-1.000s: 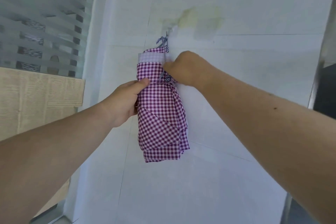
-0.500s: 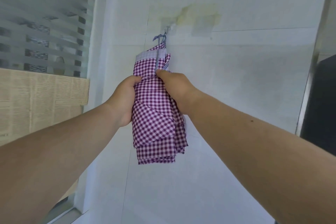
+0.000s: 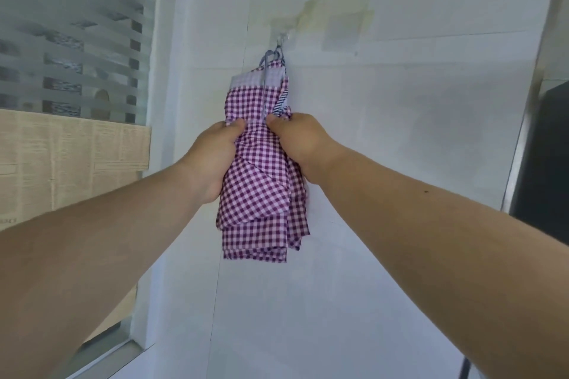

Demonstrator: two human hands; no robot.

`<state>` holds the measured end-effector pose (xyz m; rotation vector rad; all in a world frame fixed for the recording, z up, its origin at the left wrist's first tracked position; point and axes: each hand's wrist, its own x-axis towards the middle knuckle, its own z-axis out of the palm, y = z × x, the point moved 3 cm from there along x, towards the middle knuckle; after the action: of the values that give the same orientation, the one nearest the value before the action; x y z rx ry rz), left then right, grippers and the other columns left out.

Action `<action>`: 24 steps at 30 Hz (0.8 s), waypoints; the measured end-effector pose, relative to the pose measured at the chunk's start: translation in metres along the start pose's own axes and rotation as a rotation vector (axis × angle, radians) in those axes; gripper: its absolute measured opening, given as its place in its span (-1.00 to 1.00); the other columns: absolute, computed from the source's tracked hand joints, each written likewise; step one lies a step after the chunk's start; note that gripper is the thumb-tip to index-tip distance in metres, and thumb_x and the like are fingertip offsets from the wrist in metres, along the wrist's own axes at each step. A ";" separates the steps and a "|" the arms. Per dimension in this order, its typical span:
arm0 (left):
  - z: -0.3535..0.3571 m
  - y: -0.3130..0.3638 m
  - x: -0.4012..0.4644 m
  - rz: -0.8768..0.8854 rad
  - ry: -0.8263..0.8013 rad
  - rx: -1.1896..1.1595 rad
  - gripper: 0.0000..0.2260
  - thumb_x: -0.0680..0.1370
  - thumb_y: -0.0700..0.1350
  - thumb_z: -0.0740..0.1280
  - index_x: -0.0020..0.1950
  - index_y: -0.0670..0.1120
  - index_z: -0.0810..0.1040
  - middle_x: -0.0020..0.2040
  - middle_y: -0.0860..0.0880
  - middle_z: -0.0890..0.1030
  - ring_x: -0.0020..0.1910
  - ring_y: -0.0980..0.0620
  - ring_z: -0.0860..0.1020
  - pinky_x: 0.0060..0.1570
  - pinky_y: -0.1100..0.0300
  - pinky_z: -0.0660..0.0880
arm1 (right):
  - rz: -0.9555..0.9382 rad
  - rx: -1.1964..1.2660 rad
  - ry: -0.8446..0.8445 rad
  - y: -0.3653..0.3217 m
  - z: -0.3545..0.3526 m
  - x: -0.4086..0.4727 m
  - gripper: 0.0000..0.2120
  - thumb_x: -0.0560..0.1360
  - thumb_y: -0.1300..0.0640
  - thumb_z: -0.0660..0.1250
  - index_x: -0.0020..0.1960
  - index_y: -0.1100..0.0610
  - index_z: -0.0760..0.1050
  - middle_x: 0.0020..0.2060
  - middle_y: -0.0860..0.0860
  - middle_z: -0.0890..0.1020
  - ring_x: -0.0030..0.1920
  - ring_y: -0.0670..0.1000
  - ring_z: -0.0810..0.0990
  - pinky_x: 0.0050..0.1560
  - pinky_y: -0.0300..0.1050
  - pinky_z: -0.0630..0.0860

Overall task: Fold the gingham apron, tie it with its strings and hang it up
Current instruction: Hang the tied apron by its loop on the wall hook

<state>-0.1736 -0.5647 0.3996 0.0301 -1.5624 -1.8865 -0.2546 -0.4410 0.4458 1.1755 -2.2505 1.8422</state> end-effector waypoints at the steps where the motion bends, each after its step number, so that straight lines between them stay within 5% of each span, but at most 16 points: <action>1: -0.001 -0.005 -0.001 -0.001 0.008 0.011 -0.70 0.73 0.05 0.26 0.37 -0.06 0.59 0.10 -0.07 0.76 0.05 -0.06 0.75 0.04 0.02 0.65 | 0.000 -0.035 0.006 0.006 0.003 0.000 -0.68 0.64 -0.05 0.31 0.24 0.15 0.59 0.07 0.06 0.70 0.06 0.09 0.69 0.22 0.07 0.62; 8: -0.012 -0.005 0.000 0.045 0.078 0.037 -0.75 0.72 0.05 0.28 0.30 -0.03 0.61 0.05 -0.03 0.77 -0.01 -0.02 0.76 0.00 0.04 0.66 | -0.078 -0.123 0.036 0.007 0.012 0.002 -0.76 0.65 -0.06 0.28 0.06 0.09 0.61 0.03 0.05 0.70 0.03 0.08 0.69 0.20 0.08 0.62; 13: -0.016 -0.020 -0.005 -0.034 0.018 0.111 -0.57 0.66 0.24 0.29 0.41 0.01 0.57 0.16 -0.02 0.75 0.13 -0.06 0.73 0.23 -0.07 0.60 | 0.006 -0.140 -0.038 0.020 0.009 -0.004 -0.64 0.67 -0.14 0.22 0.24 0.10 0.57 0.10 0.02 0.68 0.06 0.05 0.66 0.21 0.00 0.59; 16: -0.023 -0.019 -0.004 -0.045 0.000 0.136 -0.49 0.63 0.31 0.29 0.47 0.05 0.51 0.21 0.00 0.73 0.17 -0.06 0.71 0.30 -0.12 0.57 | -0.037 -0.345 -0.028 0.002 0.000 -0.006 -0.62 0.68 -0.14 0.14 -0.02 0.11 0.57 -0.14 0.02 0.65 -0.15 0.00 0.61 -0.12 -0.13 0.53; 18: -0.028 -0.019 -0.003 -0.035 0.006 0.131 -0.51 0.64 0.29 0.28 0.47 0.05 0.51 0.21 0.02 0.72 0.16 -0.04 0.71 0.27 -0.08 0.59 | -0.204 -0.494 0.147 -0.021 -0.010 0.004 -0.62 0.68 -0.05 0.12 -0.18 0.16 0.46 -0.29 0.07 0.59 -0.30 0.06 0.54 -0.26 -0.09 0.47; 20: -0.032 -0.014 -0.002 -0.037 0.011 0.109 -0.56 0.66 0.26 0.29 0.45 0.05 0.52 0.19 0.02 0.73 0.12 -0.02 0.73 0.18 -0.01 0.61 | -0.292 -0.573 0.304 -0.049 -0.022 0.022 -0.72 0.64 0.03 0.19 -0.14 0.19 0.45 -0.29 0.10 0.60 -0.32 0.08 0.56 -0.27 -0.06 0.52; 24: -0.032 -0.010 -0.001 -0.069 -0.016 0.075 -0.62 0.67 0.20 0.30 0.41 0.03 0.55 0.14 0.02 0.76 0.07 0.00 0.74 0.10 0.06 0.60 | -0.212 -0.766 0.179 -0.087 -0.015 0.045 -0.77 0.63 0.10 0.24 0.12 0.23 0.58 -0.17 0.08 0.64 -0.20 0.11 0.66 -0.20 -0.12 0.64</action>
<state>-0.1637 -0.5917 0.3817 0.1036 -1.6619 -1.8841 -0.2463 -0.4553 0.5435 0.9892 -2.2661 0.8218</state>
